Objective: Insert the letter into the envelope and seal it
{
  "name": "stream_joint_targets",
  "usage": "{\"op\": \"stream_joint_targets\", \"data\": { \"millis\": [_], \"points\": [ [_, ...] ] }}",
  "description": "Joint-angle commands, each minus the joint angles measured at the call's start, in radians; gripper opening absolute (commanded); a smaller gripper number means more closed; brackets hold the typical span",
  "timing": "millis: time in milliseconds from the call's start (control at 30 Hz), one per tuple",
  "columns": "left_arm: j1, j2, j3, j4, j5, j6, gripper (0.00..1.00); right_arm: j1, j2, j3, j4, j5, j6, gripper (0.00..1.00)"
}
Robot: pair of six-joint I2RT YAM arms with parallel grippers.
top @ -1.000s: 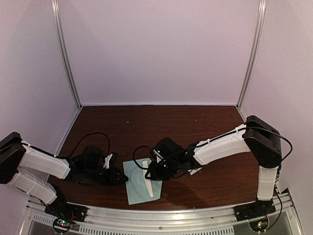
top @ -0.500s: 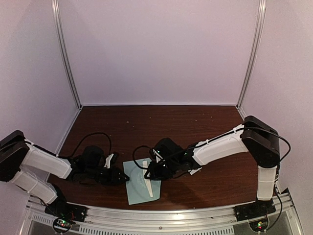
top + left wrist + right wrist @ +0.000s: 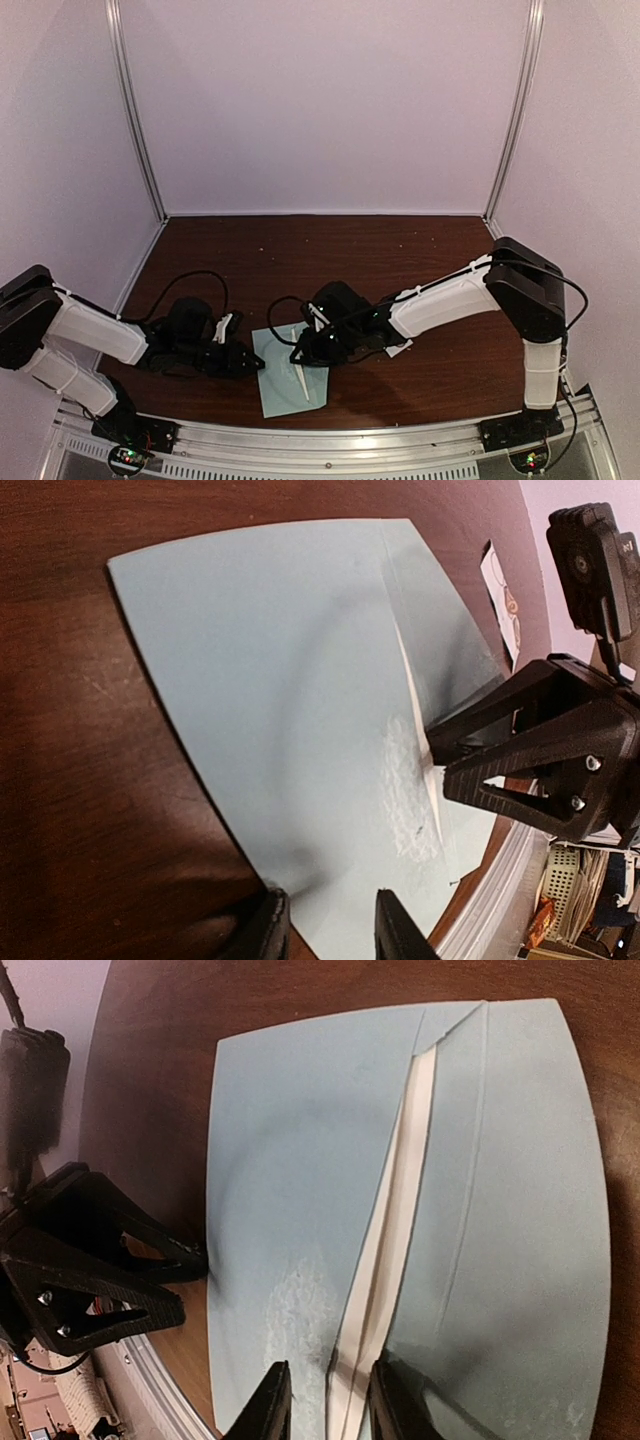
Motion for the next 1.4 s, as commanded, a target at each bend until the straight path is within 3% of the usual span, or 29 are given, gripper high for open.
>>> {"op": "stream_joint_targets", "data": {
  "millis": [0, 500, 867, 1367],
  "points": [
    [0.001, 0.031, -0.014, 0.033, 0.002, -0.005, 0.31, 0.010, 0.052, 0.019, -0.010, -0.009, -0.004, 0.29],
    [0.002, 0.039, -0.009, 0.037, 0.006, -0.002, 0.31, 0.024, 0.056, 0.052, -0.027, 0.003, -0.014, 0.28],
    [0.001, -0.091, 0.039, -0.130, -0.067, 0.036, 0.32, 0.024, -0.055, 0.060, -0.221, 0.157, -0.074, 0.35],
    [0.000, -0.029, -0.004, -0.030, -0.026, 0.004, 0.32, 0.044, -0.049, -0.006, -0.114, 0.080, -0.025, 0.28]
  ]
}}
